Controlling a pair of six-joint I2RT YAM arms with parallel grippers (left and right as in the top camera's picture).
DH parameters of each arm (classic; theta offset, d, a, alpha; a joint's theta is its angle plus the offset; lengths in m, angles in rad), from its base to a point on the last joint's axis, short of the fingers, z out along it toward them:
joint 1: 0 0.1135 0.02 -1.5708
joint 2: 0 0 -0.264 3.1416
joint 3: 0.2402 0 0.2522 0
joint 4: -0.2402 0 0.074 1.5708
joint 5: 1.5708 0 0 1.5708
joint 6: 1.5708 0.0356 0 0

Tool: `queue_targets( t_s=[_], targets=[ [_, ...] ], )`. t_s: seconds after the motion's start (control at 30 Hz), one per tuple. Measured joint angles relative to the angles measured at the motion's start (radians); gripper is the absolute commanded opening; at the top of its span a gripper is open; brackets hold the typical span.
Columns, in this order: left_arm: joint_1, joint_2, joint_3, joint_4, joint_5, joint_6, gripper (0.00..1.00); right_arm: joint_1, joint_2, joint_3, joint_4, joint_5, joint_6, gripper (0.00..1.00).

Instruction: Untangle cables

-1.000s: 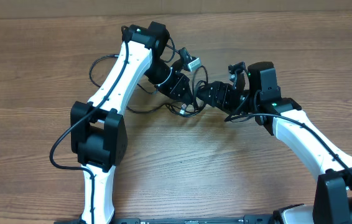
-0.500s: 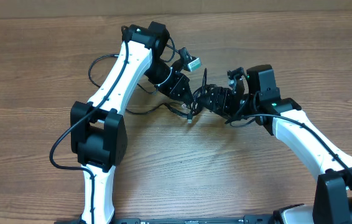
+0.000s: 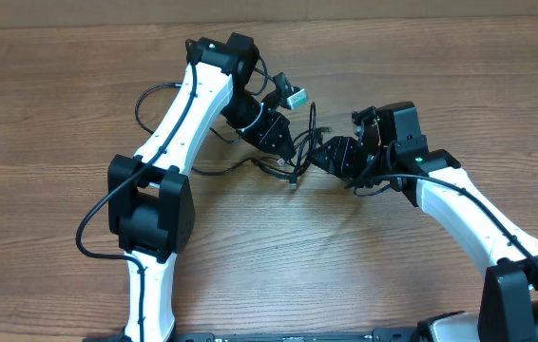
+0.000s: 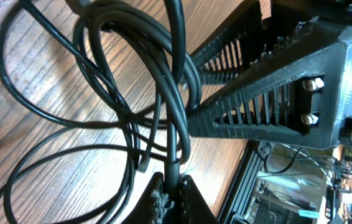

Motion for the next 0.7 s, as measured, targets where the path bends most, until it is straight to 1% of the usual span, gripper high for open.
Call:
queue_targets(
  t_s=[0.13, 0.37, 0.53, 0.7],
  targets=[
    [0.0, 0.0, 0.0, 0.0, -0.024, 0.0, 0.05, 0.0, 0.0, 0.0, -0.034, 0.054, 0.002, 0.66],
    [0.0, 0.0, 0.0, -0.008, -0.074, 0.0, 0.04, 0.0, 0.0, 0.0, -0.099, 0.21, 0.09, 0.66],
    [0.0, 0.0, 0.0, -0.013, -0.08, 0.001, 0.05, 0.0, 0.0, 0.0, -0.097, 0.266, 0.117, 0.66],
    [0.0, 0.0, 0.0, -0.041, -0.08, 0.026, 0.04, 0.0, 0.0, 0.0, -0.109, 0.29, 0.127, 0.66]
  ],
)
